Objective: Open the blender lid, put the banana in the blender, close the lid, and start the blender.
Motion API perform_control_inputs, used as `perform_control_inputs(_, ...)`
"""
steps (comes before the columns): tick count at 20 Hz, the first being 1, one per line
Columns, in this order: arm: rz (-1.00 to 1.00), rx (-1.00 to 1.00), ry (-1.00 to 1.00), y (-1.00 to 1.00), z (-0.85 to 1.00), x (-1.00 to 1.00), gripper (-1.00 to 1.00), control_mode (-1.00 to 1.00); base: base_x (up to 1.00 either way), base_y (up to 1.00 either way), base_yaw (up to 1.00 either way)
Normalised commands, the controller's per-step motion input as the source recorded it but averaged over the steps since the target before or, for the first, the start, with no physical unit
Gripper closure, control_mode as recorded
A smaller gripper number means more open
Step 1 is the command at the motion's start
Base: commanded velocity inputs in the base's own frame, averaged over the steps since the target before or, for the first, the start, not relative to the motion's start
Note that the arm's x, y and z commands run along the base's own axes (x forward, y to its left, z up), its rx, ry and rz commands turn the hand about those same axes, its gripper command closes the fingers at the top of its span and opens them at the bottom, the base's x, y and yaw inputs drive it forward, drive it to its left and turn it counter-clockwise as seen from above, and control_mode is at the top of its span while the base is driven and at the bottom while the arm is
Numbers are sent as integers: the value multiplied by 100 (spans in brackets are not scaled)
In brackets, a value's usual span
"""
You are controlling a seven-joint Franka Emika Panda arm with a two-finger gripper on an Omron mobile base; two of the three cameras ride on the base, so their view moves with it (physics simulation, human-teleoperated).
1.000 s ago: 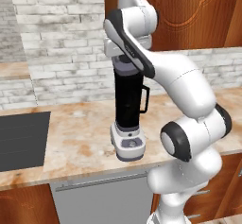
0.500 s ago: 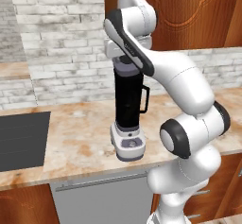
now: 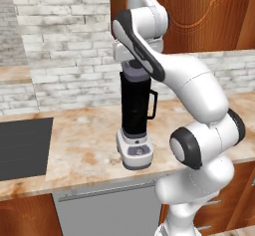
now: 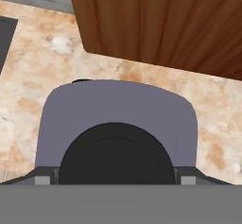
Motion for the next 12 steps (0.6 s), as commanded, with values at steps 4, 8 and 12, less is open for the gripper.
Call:
perform_control_inputs(4, 0, 1, 0, 0, 0, -49, 100, -100, 0, 0, 0)
perform_control_inputs(8, 0, 0, 0, 0, -2, -39, 100, -100, 0, 0, 0)
perform_control_inputs(12, 0, 0, 0, 0, -12, -1, 100, -100, 0, 0, 0)
